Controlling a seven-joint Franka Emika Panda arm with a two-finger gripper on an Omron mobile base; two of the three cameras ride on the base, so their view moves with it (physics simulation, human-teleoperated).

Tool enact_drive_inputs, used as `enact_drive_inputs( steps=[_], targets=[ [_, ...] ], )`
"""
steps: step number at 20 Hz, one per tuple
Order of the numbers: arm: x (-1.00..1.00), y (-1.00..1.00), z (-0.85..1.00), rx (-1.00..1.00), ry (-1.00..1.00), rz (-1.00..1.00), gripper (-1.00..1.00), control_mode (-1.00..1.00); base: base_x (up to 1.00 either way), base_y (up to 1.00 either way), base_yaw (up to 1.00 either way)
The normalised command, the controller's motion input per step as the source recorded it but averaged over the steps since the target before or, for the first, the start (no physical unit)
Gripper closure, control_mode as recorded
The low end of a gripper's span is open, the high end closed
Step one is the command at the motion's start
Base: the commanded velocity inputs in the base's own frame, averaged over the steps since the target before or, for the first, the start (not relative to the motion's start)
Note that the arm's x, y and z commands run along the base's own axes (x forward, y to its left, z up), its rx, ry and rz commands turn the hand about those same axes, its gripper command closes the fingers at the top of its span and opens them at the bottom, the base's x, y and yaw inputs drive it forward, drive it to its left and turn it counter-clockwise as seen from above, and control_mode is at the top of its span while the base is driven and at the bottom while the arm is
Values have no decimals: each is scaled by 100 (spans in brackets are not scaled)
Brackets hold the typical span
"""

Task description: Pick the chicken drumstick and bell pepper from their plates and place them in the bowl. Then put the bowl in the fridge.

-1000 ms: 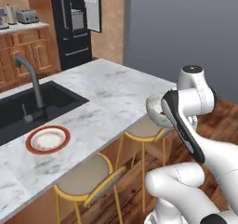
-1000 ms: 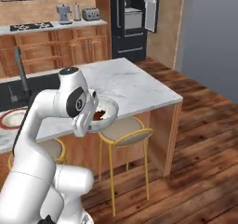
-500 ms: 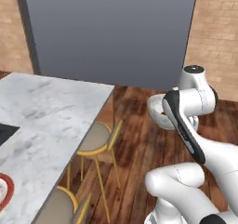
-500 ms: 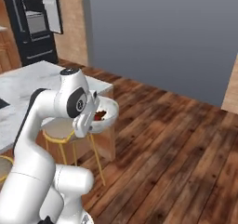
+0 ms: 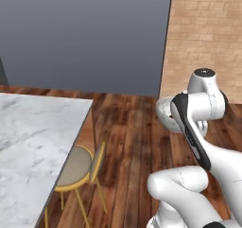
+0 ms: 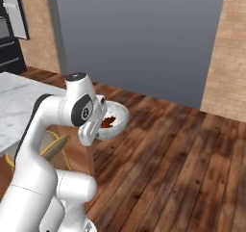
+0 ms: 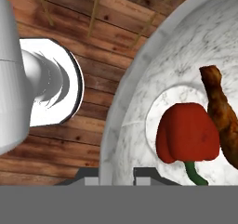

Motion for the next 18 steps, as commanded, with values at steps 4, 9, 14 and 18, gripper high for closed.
enact_drive_inputs(
  steps=[4,9,14,18],
  targets=[
    [0,0,0,0,0,0,100,100,94,0,-2],
    [0,0,0,0,0,0,100,100,94,0,-1],
    [0,0,0,0,0,0,100,100,94,2,0],
    [0,0,0,0,0,0,100,100,94,5,0]
  ],
)
